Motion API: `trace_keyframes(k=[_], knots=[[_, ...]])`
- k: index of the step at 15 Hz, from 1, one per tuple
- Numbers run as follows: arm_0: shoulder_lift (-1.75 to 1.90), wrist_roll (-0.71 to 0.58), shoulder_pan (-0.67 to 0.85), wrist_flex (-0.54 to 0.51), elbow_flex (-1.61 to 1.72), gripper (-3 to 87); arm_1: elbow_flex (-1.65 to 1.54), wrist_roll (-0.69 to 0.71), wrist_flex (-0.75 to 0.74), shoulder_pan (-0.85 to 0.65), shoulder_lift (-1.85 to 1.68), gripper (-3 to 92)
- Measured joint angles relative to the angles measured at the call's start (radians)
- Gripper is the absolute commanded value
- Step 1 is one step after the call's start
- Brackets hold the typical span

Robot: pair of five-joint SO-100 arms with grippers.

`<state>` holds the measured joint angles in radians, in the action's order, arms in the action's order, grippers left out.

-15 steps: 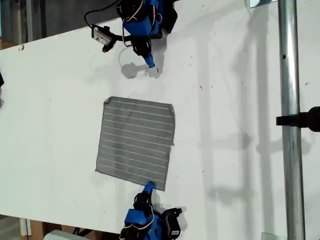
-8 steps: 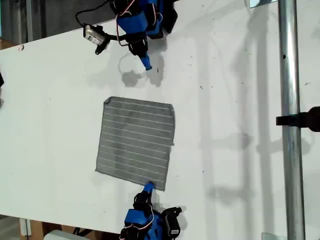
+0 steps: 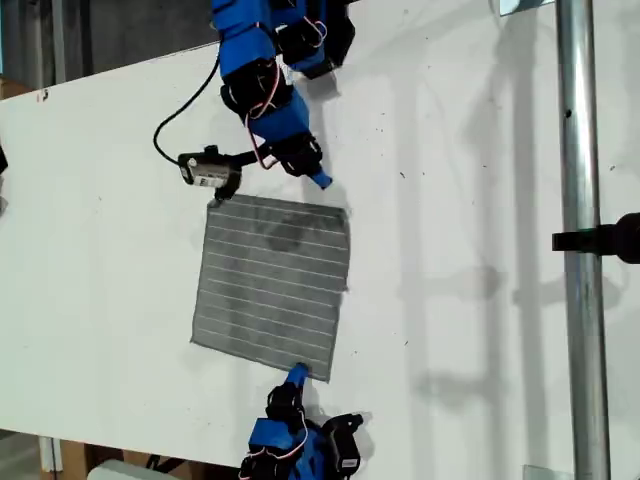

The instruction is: Grasp corners of a towel and fold twice.

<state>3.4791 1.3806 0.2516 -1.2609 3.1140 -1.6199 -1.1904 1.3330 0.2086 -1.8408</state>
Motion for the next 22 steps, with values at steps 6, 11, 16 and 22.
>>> trace_keyframes(k=[6,11,16,22], knots=[[0.000,0.000,0.000,0.000,0.000,-3.0,0.255,0.095,-0.008,-0.072,0.229,31.8],[0.000,0.000,0.000,0.000,0.000,-3.0,0.202,0.173,-0.043,-0.190,0.394,36.5],[0.000,0.000,0.000,0.000,0.000,-3.0,0.199,0.186,-0.106,-0.206,0.580,31.3],[0.000,0.012,0.000,0.000,0.000,-3.0,0.225,0.138,-0.098,-0.193,0.773,1.9]])
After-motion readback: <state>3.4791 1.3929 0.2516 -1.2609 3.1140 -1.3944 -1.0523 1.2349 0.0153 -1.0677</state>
